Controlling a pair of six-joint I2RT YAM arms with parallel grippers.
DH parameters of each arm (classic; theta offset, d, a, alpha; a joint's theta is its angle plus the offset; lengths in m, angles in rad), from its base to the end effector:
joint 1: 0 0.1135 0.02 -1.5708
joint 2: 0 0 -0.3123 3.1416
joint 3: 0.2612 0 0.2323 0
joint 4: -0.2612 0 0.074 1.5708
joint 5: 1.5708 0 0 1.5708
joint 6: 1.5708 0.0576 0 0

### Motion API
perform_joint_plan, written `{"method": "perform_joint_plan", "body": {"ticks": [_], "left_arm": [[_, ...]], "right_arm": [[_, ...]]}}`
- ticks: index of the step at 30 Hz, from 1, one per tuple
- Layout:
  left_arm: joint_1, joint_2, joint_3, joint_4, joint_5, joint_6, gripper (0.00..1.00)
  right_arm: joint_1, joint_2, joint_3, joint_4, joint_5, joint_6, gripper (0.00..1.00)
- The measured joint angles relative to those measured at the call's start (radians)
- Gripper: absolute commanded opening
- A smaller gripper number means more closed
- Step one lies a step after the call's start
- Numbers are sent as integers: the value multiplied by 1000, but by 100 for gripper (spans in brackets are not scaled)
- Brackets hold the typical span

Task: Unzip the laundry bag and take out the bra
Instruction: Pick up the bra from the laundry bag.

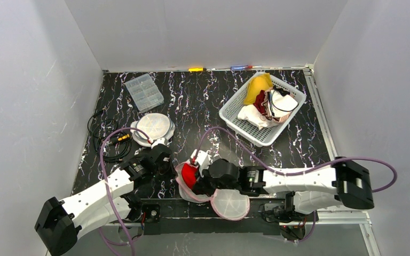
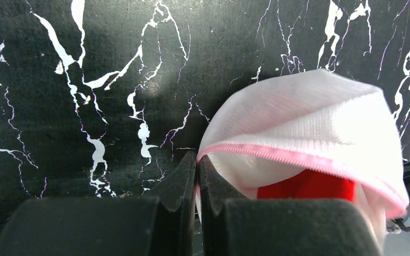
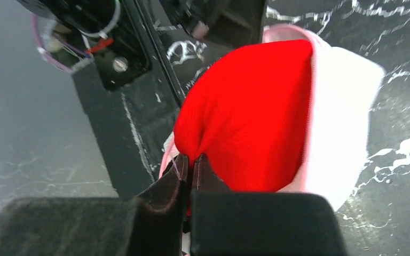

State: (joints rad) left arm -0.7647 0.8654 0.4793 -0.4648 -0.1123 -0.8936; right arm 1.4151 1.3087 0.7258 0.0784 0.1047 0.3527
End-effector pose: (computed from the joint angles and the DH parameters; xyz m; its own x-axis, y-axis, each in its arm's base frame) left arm 0.1016 -0.0885 0.2237 -0.8346 -0.2725 -0.4788 -0.0251 0.8870 -0.4610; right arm 0.0485 0.2701 0.2782 -0.4048 -0.3636 -0.8390 -0.8828 0.3945 0.2550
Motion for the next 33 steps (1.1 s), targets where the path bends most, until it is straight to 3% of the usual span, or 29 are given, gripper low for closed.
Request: {"method": "perform_joint_plan", "body": {"ticks": [8, 18, 33], "left_arm": [[0, 6, 0, 5, -1, 0, 0], [0, 14, 0, 15, 0, 0, 0], [0, 61, 0, 24, 0, 0, 0]], "right_arm": [[0, -187, 18, 0, 31, -15, 1], [0, -270, 69, 5, 73, -17, 1], [0, -306, 440, -162, 106, -122, 1]]}}
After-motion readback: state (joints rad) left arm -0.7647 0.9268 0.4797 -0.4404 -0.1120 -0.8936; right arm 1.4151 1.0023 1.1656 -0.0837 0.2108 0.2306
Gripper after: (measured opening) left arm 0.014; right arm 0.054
